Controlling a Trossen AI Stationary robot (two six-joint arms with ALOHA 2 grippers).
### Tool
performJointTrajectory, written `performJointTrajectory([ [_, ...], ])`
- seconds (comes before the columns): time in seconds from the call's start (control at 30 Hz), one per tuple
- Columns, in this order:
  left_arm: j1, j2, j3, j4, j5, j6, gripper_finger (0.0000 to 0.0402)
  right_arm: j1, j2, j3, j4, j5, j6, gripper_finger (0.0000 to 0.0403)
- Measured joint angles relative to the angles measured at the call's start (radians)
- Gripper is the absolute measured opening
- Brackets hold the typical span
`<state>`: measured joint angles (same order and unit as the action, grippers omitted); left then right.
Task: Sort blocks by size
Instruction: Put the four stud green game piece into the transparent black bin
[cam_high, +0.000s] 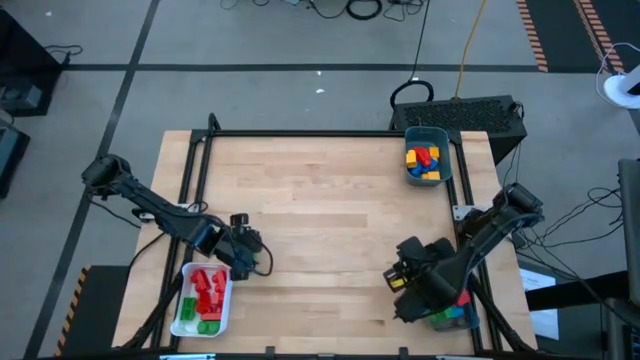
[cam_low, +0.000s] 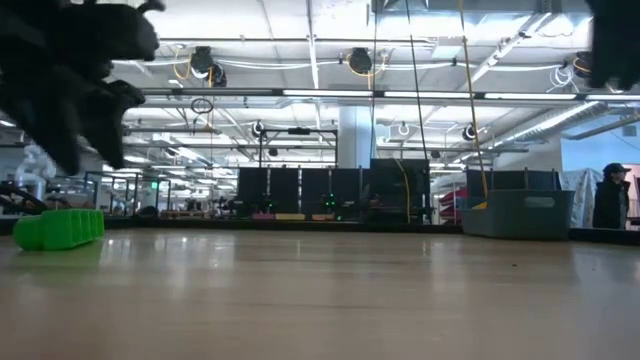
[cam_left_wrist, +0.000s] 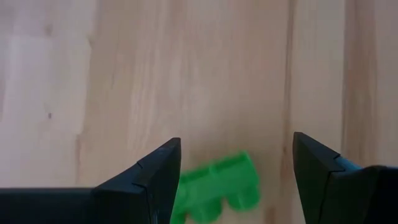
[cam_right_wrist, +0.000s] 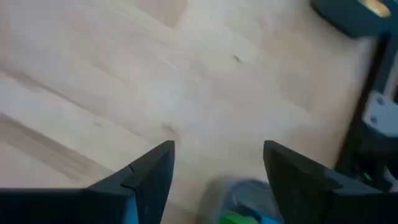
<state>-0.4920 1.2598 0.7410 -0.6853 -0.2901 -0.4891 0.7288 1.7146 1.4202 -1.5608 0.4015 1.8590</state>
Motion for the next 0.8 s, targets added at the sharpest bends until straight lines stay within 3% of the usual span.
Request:
performJointTrajectory([
  [0.13,-0.001,0.000,0.010,-0.084,0.024,0.021,0.0219,-0.044,0.000,0.045,0.015,0.022,-0.097,0.0231],
  [0.43,0.026,0.000,0.010,-0.211,0.037,-0.267,0.0219,-0.131,0.000,0.059,0.196,0.070,-0.323,0.0231],
  [0.63,0.048,0.003,0.010,-0.223,0.192,-0.263,0.0219,-0.167,0.000,0.060,0.367,0.116,-0.506,0.0231],
  [0.8,0.065,0.041,0.003,-0.213,0.234,-0.264,0.0219,-0.178,0.000,0.059,0.480,0.150,-0.620,0.0231],
])
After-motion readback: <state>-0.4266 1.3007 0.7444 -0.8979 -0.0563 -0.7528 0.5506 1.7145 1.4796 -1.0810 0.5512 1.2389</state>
